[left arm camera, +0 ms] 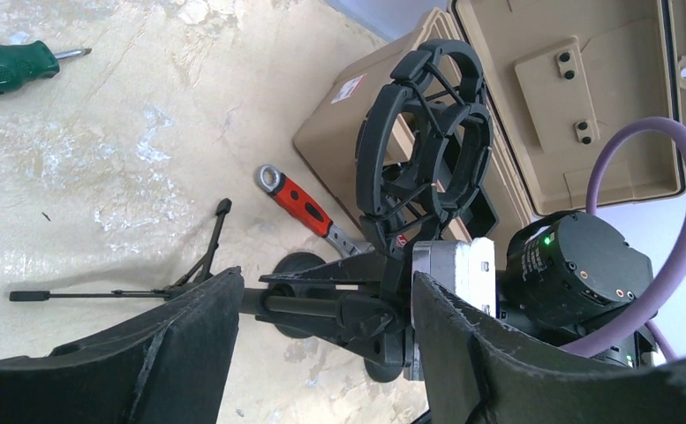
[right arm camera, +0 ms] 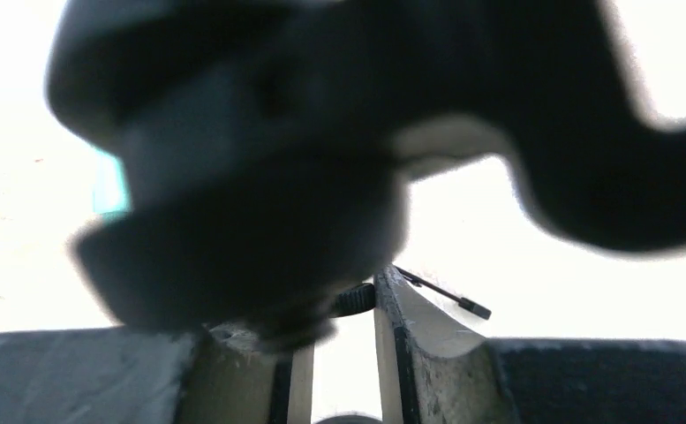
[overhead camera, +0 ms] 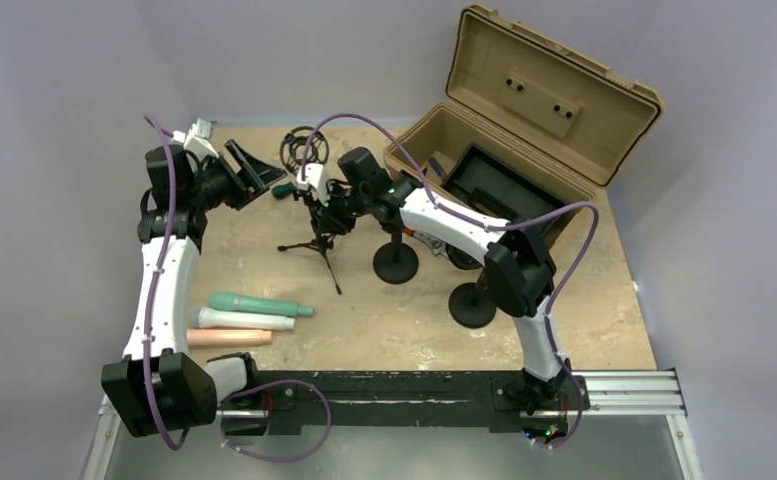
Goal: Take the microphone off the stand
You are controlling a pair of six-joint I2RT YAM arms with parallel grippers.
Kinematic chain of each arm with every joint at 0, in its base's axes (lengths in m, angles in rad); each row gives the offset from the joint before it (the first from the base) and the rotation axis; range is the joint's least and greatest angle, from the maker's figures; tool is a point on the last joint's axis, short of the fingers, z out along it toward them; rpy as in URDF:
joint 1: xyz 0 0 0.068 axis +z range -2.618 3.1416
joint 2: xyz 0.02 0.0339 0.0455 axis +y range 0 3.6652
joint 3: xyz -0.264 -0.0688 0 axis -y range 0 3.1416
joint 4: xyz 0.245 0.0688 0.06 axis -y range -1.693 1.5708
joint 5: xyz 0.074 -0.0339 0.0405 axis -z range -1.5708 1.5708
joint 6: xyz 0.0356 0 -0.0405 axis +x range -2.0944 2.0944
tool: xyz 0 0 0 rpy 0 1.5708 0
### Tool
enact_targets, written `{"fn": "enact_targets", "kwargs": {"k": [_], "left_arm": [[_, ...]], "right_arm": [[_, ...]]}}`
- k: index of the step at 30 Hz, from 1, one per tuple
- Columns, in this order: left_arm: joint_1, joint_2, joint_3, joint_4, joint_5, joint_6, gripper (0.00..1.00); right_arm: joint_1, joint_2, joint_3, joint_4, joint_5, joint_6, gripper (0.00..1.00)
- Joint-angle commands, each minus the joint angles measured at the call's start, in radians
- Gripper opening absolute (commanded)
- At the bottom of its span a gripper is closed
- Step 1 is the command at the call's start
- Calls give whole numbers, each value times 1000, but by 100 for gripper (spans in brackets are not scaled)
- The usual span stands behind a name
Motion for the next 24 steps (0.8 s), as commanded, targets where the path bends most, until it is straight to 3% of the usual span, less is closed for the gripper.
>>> {"fn": "enact_targets", "kwargs": {"k": [1,2,9,13,18,24], "left_arm": [[11,-24,-8,40,15,-11,68],[11,-25,-8,38,10,-10,68],[14,-23,-11,36,0,-8,68],[19,-23,-16,49,16,-19,68],[38,-23,-27,62,9,-32,68],[50,-31,-38,69,-9,-40,68]], "right_arm": [[16,-13,15,-1,99,-45,6],[23,-18,8,3,129,-49,0],[119,-99,-127,163,416,-94,0],[196,-127,-226,284,722,-179,0],[285,-119,-381,629,1118,-423,0],[302,-101,-395,726,1158,-473,0]]}}
